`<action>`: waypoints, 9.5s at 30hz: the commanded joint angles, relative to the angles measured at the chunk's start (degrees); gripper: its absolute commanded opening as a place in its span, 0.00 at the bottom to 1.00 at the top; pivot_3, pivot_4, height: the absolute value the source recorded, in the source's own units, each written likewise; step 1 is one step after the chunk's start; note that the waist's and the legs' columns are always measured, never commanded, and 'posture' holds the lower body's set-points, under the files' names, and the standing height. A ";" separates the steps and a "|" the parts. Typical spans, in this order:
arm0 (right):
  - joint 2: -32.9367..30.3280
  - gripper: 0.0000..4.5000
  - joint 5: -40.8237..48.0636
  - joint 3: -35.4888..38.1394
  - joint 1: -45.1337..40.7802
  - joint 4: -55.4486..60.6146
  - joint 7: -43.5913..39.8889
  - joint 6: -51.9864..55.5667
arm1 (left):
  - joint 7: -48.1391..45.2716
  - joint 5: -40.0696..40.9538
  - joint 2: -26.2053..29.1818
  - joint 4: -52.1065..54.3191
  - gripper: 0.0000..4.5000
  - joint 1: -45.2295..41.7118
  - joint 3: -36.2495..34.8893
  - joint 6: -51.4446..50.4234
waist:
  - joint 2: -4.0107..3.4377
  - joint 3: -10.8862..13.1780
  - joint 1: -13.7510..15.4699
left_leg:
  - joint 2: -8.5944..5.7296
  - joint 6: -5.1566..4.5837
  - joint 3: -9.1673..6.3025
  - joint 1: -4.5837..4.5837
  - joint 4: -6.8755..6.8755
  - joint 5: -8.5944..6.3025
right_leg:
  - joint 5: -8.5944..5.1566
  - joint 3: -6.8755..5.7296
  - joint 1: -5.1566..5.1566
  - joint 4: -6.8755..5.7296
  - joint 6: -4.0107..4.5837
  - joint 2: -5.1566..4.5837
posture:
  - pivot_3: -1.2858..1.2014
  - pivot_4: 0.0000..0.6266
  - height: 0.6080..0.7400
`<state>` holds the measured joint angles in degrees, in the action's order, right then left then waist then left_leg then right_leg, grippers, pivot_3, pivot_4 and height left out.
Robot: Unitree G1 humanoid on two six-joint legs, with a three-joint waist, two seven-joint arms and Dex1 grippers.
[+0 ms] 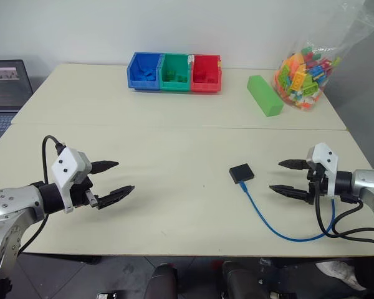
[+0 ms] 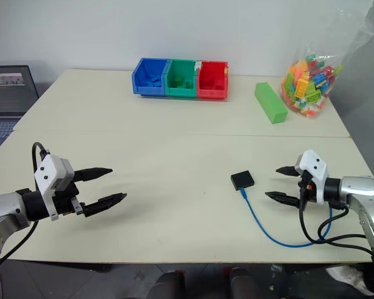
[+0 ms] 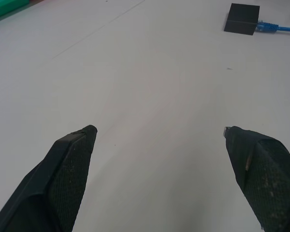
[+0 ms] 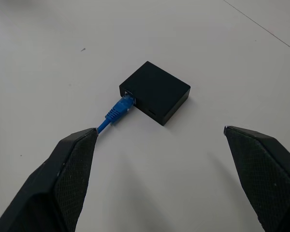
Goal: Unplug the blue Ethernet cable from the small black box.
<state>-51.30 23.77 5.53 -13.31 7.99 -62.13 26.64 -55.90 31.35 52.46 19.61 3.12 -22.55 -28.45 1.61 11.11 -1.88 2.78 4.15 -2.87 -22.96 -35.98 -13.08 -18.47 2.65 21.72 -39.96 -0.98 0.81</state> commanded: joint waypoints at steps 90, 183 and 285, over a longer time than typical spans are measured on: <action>20.45 0.02 -30.66 -28.01 -26.78 -8.67 12.50 -55.56 | -1.02 27.40 -8.32 -10.32 1.00 -28.65 12.21 -29.17 | 0.04 -0.02 0.04 | -0.03 0.03 -0.12 -0.02 -0.11 0.02 | 0.16 -0.13 -0.03 -0.13 0.26 0.00 | 0.52 0.24 1.00; 30.18 0.64 17.74 -16.05 -17.49 10.48 16.77 23.07 | -19.59 13.33 -8.71 -15.32 0.18 -31.09 20.74 -16.47 | 0.03 -0.02 -0.02 | -0.03 0.00 -0.14 -0.08 -0.09 0.01 | 0.13 -0.14 0.04 -0.13 0.21 0.04 | 0.52 0.24 1.00; 28.87 0.78 -7.86 -19.97 -27.65 0.22 12.64 5.91 | 21.32 -14.33 -24.51 -58.22 0.87 -35.28 8.50 30.28 | -0.02 0.00 0.05 | -0.13 0.01 -0.28 -0.79 -0.84 0.02 | 0.19 -0.29 0.58 -0.77 0.24 -0.07 | 0.52 0.24 1.00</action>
<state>-22.07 15.19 -14.77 -40.99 5.34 -48.93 32.20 -33.64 15.80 27.85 -42.04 -33.40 -13.01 1.66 1.59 11.11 -1.83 2.65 4.16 -3.14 -23.76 -36.83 -13.06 -18.28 2.36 22.30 -40.74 -0.74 0.74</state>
